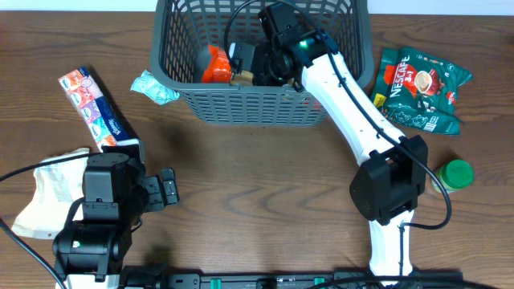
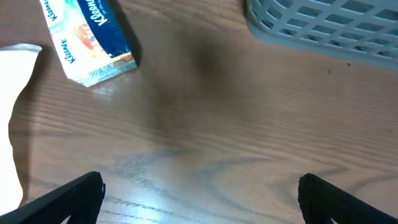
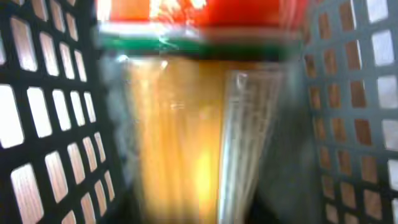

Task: Pack container
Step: 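Release the spaghetti pack into the basket and withdraw the right gripper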

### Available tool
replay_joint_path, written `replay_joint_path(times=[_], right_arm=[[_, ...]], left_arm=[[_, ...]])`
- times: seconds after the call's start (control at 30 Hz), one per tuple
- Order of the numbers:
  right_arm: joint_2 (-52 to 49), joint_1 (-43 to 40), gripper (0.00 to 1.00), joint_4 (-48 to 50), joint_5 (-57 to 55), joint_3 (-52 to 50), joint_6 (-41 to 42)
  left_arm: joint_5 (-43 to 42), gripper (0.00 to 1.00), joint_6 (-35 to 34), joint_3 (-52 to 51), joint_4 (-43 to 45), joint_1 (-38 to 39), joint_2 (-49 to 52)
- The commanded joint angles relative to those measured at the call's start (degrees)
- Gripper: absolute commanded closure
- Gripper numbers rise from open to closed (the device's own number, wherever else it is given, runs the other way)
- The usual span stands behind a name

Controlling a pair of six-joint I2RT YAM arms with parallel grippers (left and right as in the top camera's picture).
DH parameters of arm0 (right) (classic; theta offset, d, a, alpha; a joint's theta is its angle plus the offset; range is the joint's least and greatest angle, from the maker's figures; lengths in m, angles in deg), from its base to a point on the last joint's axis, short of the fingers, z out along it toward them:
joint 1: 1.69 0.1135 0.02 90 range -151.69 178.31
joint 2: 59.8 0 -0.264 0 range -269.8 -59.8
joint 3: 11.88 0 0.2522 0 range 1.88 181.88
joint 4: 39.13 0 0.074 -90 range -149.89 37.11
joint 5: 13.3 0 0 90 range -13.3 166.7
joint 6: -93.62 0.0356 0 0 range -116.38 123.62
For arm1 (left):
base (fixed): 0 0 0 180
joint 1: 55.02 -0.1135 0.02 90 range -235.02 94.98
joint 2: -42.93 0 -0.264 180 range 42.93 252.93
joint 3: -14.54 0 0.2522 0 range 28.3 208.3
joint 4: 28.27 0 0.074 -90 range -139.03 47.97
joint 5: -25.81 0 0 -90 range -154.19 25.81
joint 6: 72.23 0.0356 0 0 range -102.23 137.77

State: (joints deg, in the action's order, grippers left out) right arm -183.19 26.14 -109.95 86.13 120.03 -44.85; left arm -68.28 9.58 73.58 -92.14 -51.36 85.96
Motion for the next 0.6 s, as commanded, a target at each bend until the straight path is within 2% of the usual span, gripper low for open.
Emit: replay_joint_path(times=[0.0,0.07,0.2,0.3,0.43,0.57], right_arm=[[1.66,0.0,0.65,0.22,1.4,2.19,0.24],[1.66,0.0,0.58,0.15,1.55,2.19,0.5],[1.73,0.0,0.53,0.15,1.53,2.23,1.57],[2.45,0.0,0.47,0.42,1.55,2.95,5.18],[4.09,-0.09,0.31,0.44,1.25,6.34,11.63],[5.92,-0.68,0.25,-0.7,-2.32,13.88,20.48]], left_arm=[[0.46,0.02,-0.55,1.25,-0.42,0.28,-0.04],[0.46,0.02,-0.55,1.25,-0.42,0.28,-0.04],[0.46,0.02,-0.55,1.25,-0.46,0.28,-0.04],[0.46,0.02,-0.52,1.25,-0.44,0.28,-0.04],[0.46,0.01,-0.52,1.25,-0.42,0.28,-0.04],[0.48,0.01,-0.52,1.25,-0.42,0.28,-0.04]])
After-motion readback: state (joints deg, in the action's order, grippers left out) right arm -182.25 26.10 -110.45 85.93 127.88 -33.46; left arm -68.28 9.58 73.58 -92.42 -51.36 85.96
